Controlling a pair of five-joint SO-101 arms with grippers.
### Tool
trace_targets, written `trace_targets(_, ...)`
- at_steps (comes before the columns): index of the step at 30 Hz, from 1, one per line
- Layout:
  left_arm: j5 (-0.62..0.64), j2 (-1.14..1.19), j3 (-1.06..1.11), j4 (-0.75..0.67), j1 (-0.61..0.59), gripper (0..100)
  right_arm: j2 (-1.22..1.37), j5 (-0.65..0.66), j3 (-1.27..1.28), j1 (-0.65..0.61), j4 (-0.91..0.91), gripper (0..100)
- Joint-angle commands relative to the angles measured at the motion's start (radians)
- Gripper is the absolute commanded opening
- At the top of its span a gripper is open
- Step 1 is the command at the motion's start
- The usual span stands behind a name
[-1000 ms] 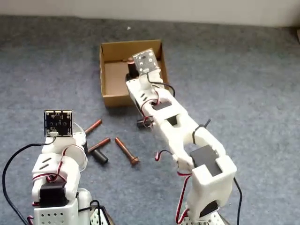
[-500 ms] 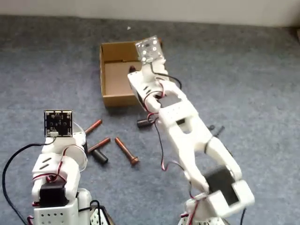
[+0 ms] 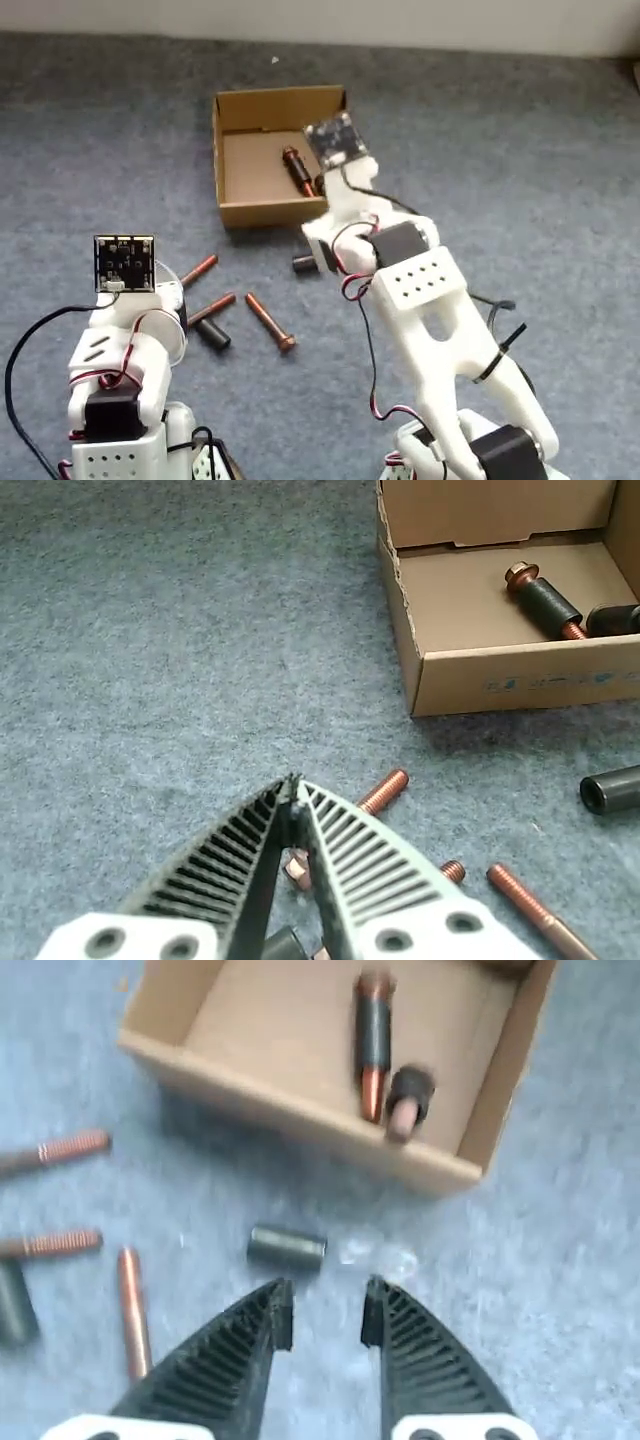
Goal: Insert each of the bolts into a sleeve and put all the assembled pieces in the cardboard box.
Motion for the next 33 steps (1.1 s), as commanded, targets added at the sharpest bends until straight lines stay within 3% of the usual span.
trace_targets(1, -0.011, -0.005, -0.005, -0.021, -0.012, 2, 0.054, 0.184, -0.008, -0.041, 0.081, 10.6)
trace_targets(7, -0.012, -0.005, -0.005, -0.021, -0.012, 2, 0.285, 0.339, -0.035, -0.05, 0.136, 10.9)
trace_targets(14, -0.012, -0.005, -0.005, -0.021, -0.012, 2, 0.467, 0.368, -0.191, -0.059, 0.142, 24.2)
trace_targets(19, -0.012, -0.005, -0.005, -0.021, -0.012, 2, 0.479, 0.374, -0.28, -0.084, 0.136, 24.2)
trace_targets(24, -0.012, -0.005, -0.005, -0.021, -0.012, 2, 0.504, 0.489, -0.315, -0.097, 0.076, 24.2)
trace_targets(33, -0.014, -0.005, -0.005, -0.021, -0.012, 2, 0.661, 0.582, -0.329, -0.099, 0.062, 24.2)
